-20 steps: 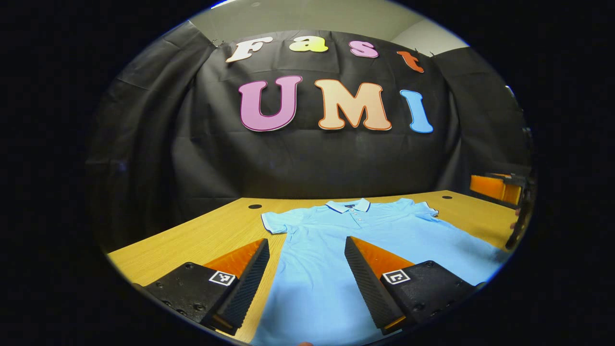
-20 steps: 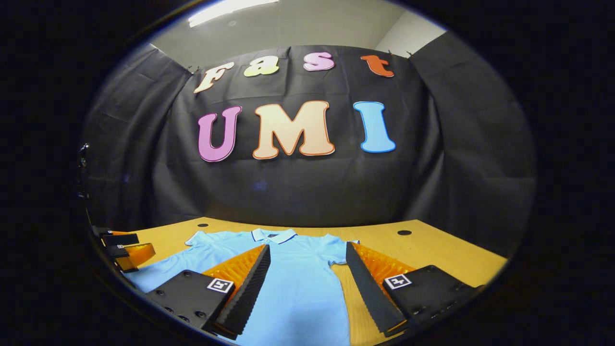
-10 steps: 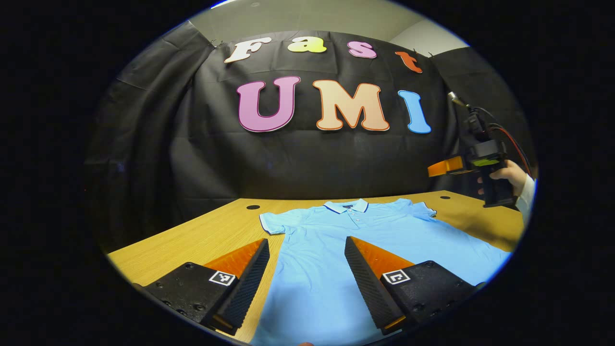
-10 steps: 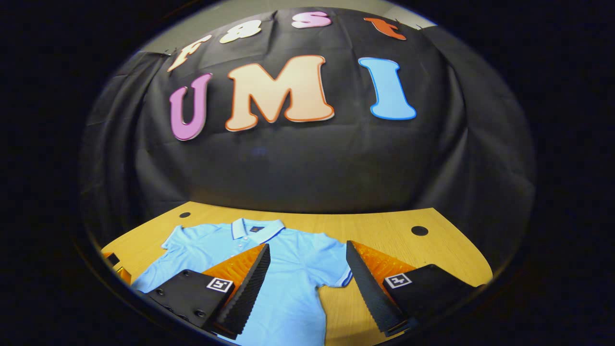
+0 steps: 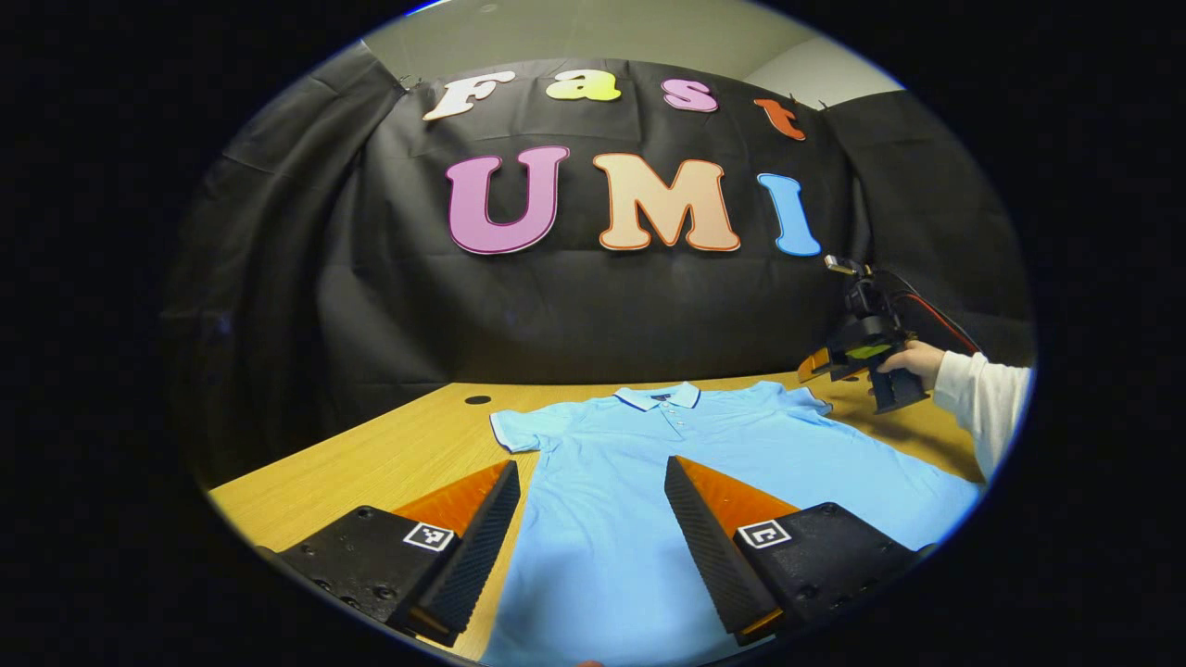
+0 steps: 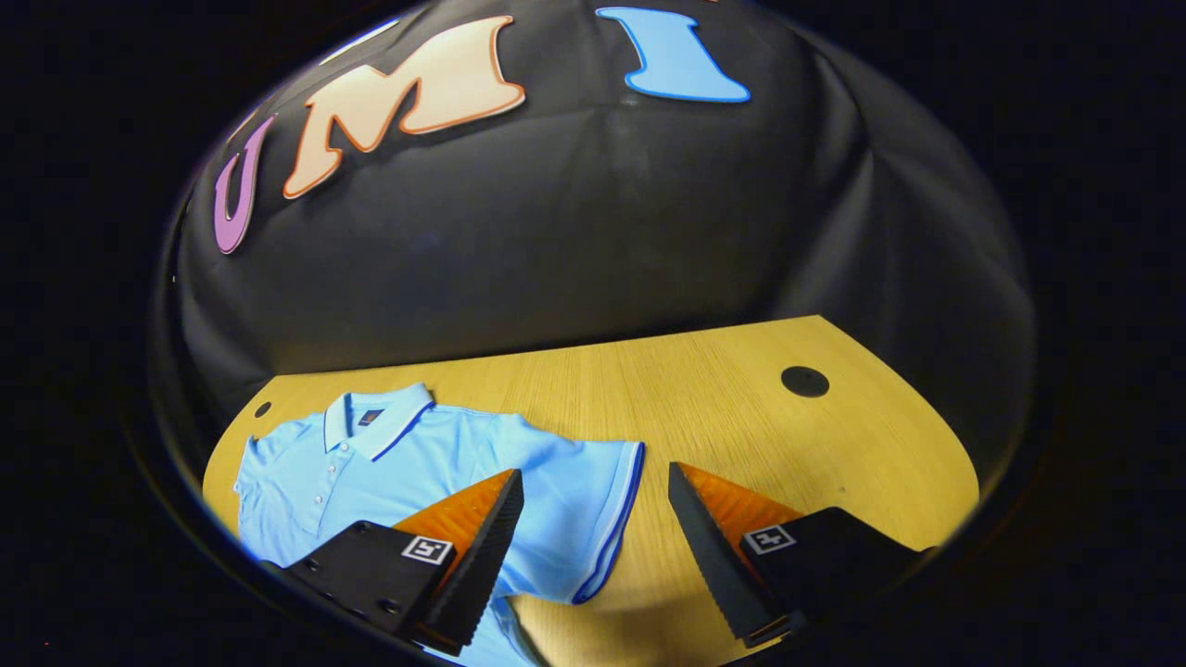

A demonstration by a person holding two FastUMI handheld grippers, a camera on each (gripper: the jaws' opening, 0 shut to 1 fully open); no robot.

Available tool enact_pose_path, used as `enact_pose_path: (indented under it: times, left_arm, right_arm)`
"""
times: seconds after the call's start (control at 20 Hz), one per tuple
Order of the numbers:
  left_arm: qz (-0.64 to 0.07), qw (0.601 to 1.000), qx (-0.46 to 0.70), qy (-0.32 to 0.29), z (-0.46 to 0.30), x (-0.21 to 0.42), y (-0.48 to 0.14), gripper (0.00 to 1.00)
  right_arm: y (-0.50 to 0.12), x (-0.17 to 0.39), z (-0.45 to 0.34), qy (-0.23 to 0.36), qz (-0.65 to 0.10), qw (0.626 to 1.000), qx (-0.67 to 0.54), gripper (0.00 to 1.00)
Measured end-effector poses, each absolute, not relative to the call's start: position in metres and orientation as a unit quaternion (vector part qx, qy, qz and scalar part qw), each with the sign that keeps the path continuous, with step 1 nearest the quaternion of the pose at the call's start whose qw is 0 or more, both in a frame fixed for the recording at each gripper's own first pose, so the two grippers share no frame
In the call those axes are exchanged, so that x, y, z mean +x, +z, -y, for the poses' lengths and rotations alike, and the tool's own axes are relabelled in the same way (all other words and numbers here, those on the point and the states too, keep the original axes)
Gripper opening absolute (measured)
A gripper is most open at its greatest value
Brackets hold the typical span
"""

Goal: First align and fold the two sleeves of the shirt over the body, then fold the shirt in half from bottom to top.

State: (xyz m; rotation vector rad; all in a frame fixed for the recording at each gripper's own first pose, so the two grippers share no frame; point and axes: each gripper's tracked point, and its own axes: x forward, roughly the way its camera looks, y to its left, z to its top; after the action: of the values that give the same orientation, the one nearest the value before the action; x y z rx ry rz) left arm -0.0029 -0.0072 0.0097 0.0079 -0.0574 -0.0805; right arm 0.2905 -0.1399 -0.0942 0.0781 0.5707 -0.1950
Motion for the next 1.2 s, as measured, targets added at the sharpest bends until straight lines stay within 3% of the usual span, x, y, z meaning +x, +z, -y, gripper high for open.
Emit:
enact_pose_path:
  times: [0.05,0.1,0.15,0.2,0.35,0.5,0.65,0.75,0.8,1.05,1.2]
  left_arm:
    - [0.027,0.999,0.004,-0.041,0.008,-0.002,0.010,0.95]
    - [0.026,0.999,0.005,-0.042,0.008,-0.002,0.008,0.95]
    - [0.025,0.999,0.005,-0.042,0.008,-0.002,0.008,0.94]
    - [0.025,0.999,0.005,-0.042,0.009,-0.002,0.008,0.95]
    - [0.025,0.999,0.005,-0.043,0.008,-0.002,0.008,0.95]
    - [0.025,0.999,0.005,-0.043,0.009,-0.002,0.008,0.95]
    - [0.026,0.999,0.005,-0.042,0.009,-0.002,0.008,0.95]
    - [0.026,0.999,0.005,-0.042,0.009,-0.001,0.008,0.95]
    - [0.026,0.999,0.005,-0.042,0.010,-0.002,0.008,0.95]
    - [0.027,0.999,0.004,-0.042,0.009,-0.002,0.008,0.95]
    - [0.026,0.999,0.005,-0.041,0.010,-0.001,0.007,0.95]
  right_arm:
    - [-0.099,0.290,0.143,-0.099,-0.286,0.953,0.029,0.92]
    - [-0.103,0.288,0.142,-0.096,-0.294,0.951,0.024,0.97]
    - [-0.107,0.288,0.140,-0.092,-0.300,0.949,0.021,0.92]
    - [-0.111,0.289,0.138,-0.090,-0.305,0.948,0.021,0.97]
    - [-0.120,0.289,0.134,-0.083,-0.315,0.945,0.029,0.92]
    - [-0.127,0.289,0.133,-0.081,-0.321,0.943,0.030,0.77]
    - [-0.131,0.288,0.135,-0.079,-0.323,0.943,0.012,0.77]
    - [-0.132,0.289,0.129,-0.071,-0.321,0.944,0.009,0.66]
    - [-0.130,0.290,0.127,-0.067,-0.320,0.945,0.010,0.66]
    - [-0.133,0.290,0.118,-0.064,-0.323,0.944,0.016,0.27]
    - [-0.133,0.289,0.118,-0.066,-0.329,0.942,0.026,0.24]
